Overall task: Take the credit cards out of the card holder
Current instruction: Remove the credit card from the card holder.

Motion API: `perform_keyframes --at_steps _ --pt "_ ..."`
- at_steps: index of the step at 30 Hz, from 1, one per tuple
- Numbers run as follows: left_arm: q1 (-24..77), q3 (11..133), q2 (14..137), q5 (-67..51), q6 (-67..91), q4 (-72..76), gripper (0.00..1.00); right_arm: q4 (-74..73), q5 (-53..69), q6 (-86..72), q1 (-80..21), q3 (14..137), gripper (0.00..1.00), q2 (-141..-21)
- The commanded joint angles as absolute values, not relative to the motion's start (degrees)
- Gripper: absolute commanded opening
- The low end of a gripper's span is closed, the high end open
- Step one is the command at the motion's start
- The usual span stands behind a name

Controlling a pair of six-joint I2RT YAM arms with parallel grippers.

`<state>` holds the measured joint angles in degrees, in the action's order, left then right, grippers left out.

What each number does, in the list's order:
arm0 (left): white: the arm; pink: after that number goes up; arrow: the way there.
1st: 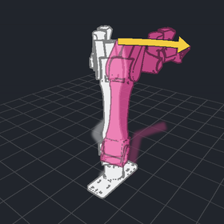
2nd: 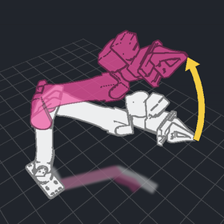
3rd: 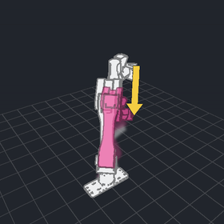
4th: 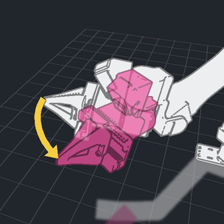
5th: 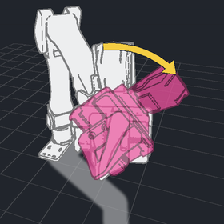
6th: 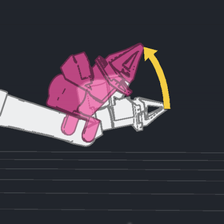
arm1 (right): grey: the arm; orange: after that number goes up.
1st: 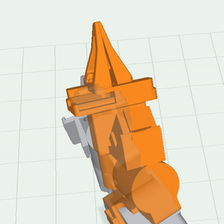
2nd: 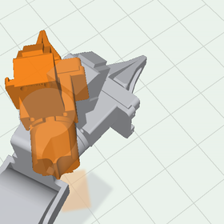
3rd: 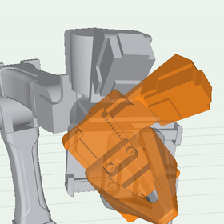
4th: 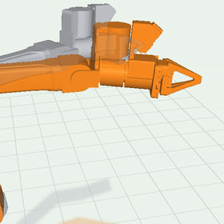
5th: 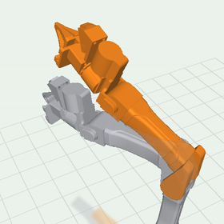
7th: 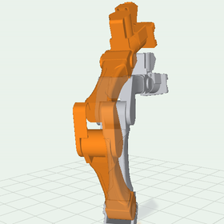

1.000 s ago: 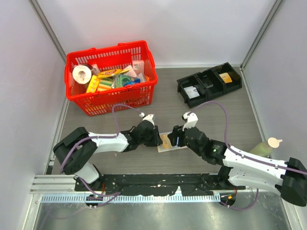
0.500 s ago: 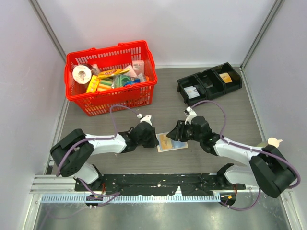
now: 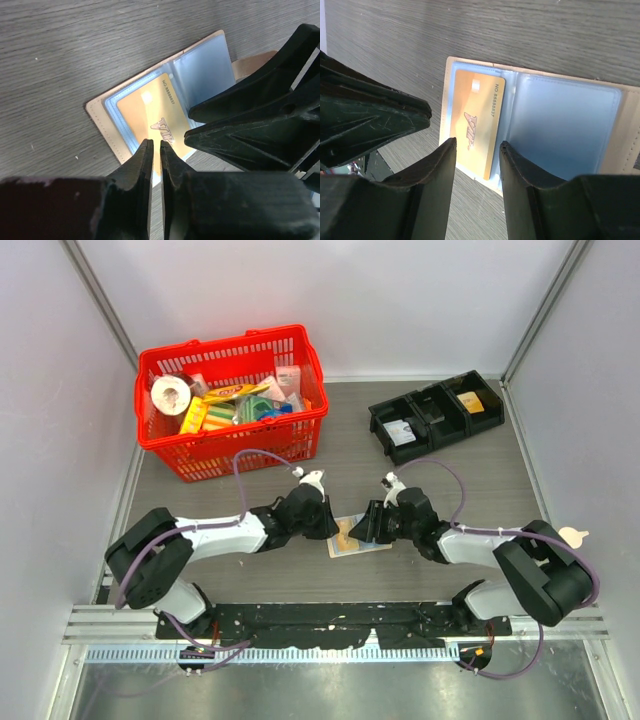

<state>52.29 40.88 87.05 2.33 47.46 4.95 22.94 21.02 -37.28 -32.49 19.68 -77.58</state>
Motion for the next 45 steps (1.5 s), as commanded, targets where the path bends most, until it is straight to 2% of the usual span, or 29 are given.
perform_keyframes --at_steps 1,2,5,6,13,27,37,41,45 --pt "52.5 42.9 89.5 1.8 46.7 5.3 0.12 27.7 21.6 -37.2 -32.1 19.0 0.45 -78.6" --pt "52.5 42.8 90.3 1.8 46.8 5.4 0.08 27.7 21.4 -37.1 -32.0 18.8 0.45 -78.6" --pt "52.5 42.4 91.6 2.2 47.3 4.8 0.06 27.7 22.2 -36.7 -32.0 18.6 0.44 -79.2" --pt "52.5 42.2 91.8 2.3 47.3 4.6 0.02 27.9 22.7 -36.6 -32.0 18.7 0.45 -79.3" --pt "52.5 40.6 92.5 3.1 48.3 3.1 0.00 30.5 27.7 -37.0 -32.0 18.9 0.44 -81.6" --pt "52.5 42.7 91.9 5.8 45.5 -5.0 0.00 43.1 33.2 -42.7 -31.3 16.0 0.27 -82.7" --pt "52.5 42.0 91.4 4.7 46.1 -4.4 0.00 51.2 33.5 -46.8 -30.4 13.9 0.01 -87.0" --pt "52.5 41.8 91.7 5.3 46.3 -4.8 0.00 50.5 34.1 -46.8 -29.2 13.3 0.01 -86.6" --pt "52.5 42.0 92.0 5.6 46.9 -5.2 0.00 43.9 33.2 -44.1 -27.8 13.4 0.01 -83.7"
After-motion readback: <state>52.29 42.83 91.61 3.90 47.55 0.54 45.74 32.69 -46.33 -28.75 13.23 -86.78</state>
